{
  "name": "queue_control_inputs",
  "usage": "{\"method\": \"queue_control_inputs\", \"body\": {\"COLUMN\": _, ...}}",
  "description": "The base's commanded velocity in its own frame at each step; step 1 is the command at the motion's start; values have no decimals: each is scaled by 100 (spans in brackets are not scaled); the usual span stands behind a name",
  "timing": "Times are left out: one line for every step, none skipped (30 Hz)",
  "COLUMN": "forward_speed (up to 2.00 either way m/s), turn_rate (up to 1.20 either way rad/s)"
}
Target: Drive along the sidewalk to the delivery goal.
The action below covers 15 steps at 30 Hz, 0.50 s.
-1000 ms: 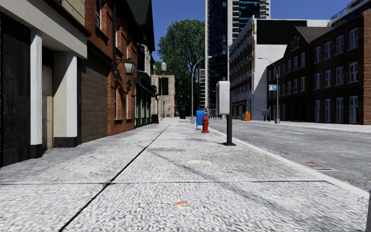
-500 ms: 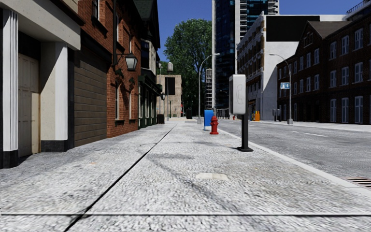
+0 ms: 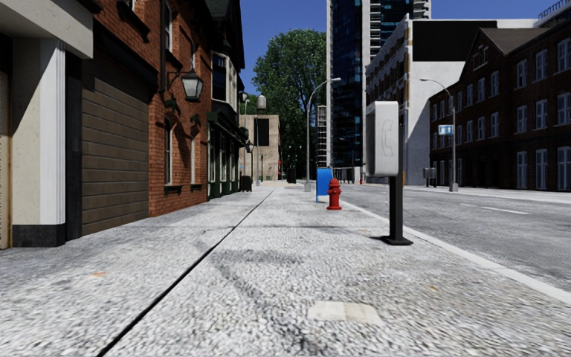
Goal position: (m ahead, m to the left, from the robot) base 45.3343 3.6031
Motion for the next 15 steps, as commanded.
{"method": "queue_control_inputs", "body": {"forward_speed": 147, "turn_rate": 0}}
{"method": "queue_control_inputs", "body": {"forward_speed": 147, "turn_rate": 0}}
{"method": "queue_control_inputs", "body": {"forward_speed": 147, "turn_rate": 0}}
{"method": "queue_control_inputs", "body": {"forward_speed": 147, "turn_rate": 0}}
{"method": "queue_control_inputs", "body": {"forward_speed": 147, "turn_rate": 0}}
{"method": "queue_control_inputs", "body": {"forward_speed": 147, "turn_rate": 0}}
{"method": "queue_control_inputs", "body": {"forward_speed": 147, "turn_rate": 0}}
{"method": "queue_control_inputs", "body": {"forward_speed": 147, "turn_rate": 0}}
{"method": "queue_control_inputs", "body": {"forward_speed": 147, "turn_rate": 0}}
{"method": "queue_control_inputs", "body": {"forward_speed": 147, "turn_rate": 0}}
{"method": "queue_control_inputs", "body": {"forward_speed": 147, "turn_rate": 0}}
{"method": "queue_control_inputs", "body": {"forward_speed": 147, "turn_rate": 0}}
{"method": "queue_control_inputs", "body": {"forward_speed": 147, "turn_rate": 0}}
{"method": "queue_control_inputs", "body": {"forward_speed": 147, "turn_rate": 0}}
{"method": "queue_control_inputs", "body": {"forward_speed": 147, "turn_rate": 0}}
